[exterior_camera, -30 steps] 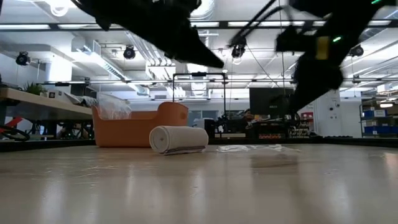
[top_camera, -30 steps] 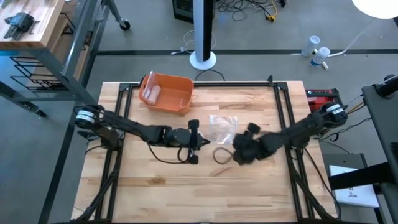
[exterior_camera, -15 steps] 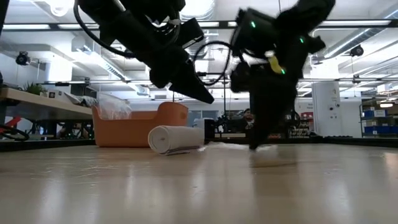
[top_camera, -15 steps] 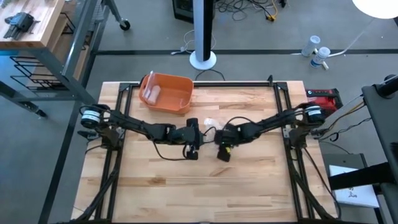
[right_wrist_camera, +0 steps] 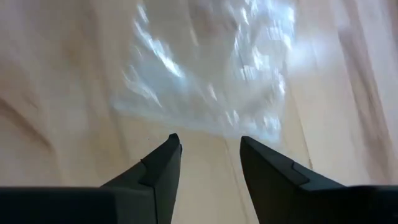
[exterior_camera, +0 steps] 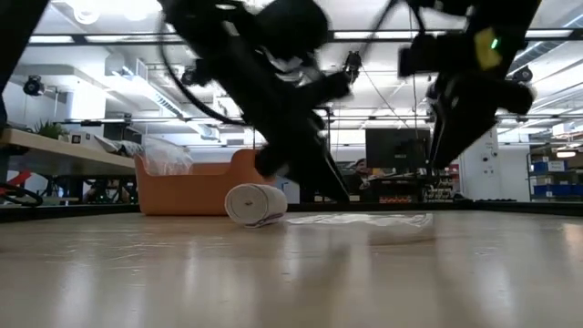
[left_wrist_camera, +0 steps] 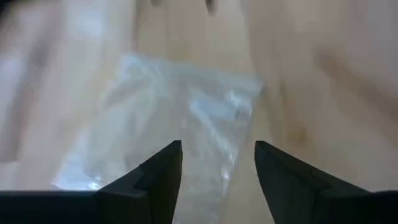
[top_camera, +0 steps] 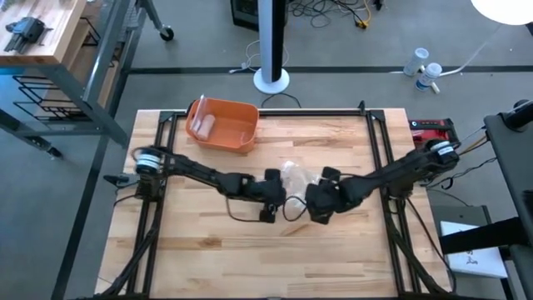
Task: Roll bandage
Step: Open the transparent zip bag
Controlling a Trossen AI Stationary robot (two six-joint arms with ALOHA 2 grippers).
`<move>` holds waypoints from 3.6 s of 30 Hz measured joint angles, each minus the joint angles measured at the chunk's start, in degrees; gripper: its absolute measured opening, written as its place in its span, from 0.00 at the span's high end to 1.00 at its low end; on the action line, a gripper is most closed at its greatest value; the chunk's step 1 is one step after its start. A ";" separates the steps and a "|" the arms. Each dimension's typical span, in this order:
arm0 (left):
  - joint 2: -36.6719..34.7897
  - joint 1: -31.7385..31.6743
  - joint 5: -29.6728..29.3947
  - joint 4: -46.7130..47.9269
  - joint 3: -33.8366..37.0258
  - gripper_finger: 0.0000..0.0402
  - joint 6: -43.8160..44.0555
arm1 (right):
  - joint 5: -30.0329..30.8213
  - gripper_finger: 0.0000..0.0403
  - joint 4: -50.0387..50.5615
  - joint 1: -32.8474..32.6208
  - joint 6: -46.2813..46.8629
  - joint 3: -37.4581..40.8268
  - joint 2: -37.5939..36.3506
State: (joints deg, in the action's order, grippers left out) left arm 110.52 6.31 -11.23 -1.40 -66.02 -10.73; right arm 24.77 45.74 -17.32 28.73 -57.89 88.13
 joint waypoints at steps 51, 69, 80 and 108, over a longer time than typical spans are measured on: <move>-7.92 1.43 4.76 -7.11 12.70 0.41 0.49 | -9.63 0.57 -30.23 9.96 -22.05 11.28 -5.10; 9.68 1.03 -4.40 -5.83 0.03 0.47 -6.60 | -16.86 0.58 -50.19 10.60 -20.53 17.60 11.11; 10.05 0.68 -6.36 -4.92 -0.83 0.59 -10.10 | -19.14 0.59 -53.40 10.31 -21.65 17.92 10.74; -28.19 2.01 15.30 4.05 4.80 1.00 9.79 | -3.77 0.55 -60.28 -7.28 -39.32 16.16 -21.05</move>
State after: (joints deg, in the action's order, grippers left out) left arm 82.33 8.32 4.06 2.64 -61.22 -0.95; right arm 21.00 -14.54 -24.60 -10.60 -41.73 67.07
